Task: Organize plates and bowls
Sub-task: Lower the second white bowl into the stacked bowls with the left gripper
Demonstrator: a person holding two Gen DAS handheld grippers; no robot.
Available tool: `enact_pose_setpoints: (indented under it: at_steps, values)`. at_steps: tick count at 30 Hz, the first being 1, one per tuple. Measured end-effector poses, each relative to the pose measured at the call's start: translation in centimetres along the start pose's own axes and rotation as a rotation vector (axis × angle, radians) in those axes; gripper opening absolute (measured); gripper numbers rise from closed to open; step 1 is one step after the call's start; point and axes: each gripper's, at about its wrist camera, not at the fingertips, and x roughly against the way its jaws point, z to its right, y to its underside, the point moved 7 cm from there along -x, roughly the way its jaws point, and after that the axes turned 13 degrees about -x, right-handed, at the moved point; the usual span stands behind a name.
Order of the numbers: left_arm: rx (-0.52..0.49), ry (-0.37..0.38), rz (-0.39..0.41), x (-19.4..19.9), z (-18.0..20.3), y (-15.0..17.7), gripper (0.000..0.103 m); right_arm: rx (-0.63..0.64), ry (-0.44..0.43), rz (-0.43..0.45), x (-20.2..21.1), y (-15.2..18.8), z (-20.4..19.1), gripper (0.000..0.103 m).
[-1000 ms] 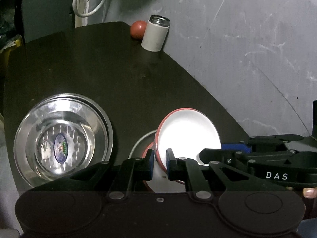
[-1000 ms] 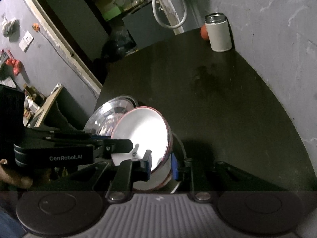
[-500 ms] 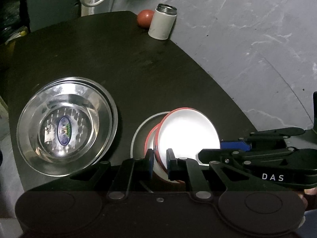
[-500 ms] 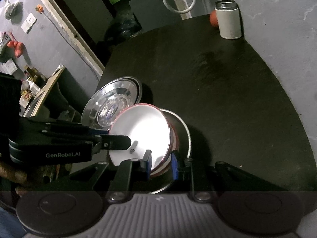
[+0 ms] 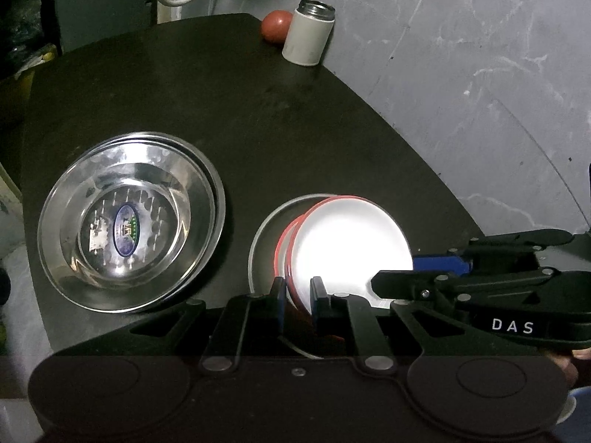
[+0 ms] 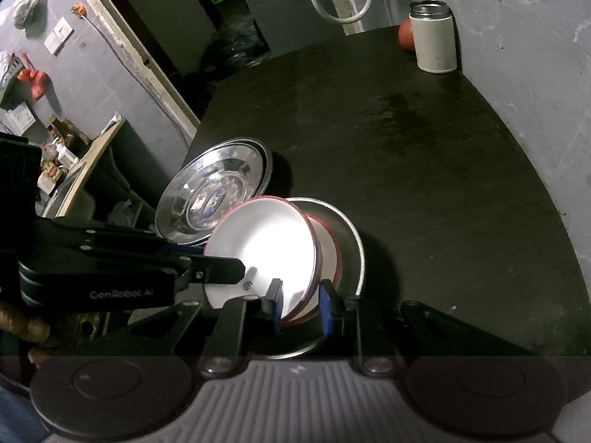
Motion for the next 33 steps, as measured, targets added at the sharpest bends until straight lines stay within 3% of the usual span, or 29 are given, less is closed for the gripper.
enact_pose_setpoints:
  at_steps: [33]
  values:
    - [-0.012, 0.021, -0.023, -0.59, -0.23, -0.03, 0.016, 0.024, 0.033, -0.011, -0.42, -0.20, -0.62, 0.031]
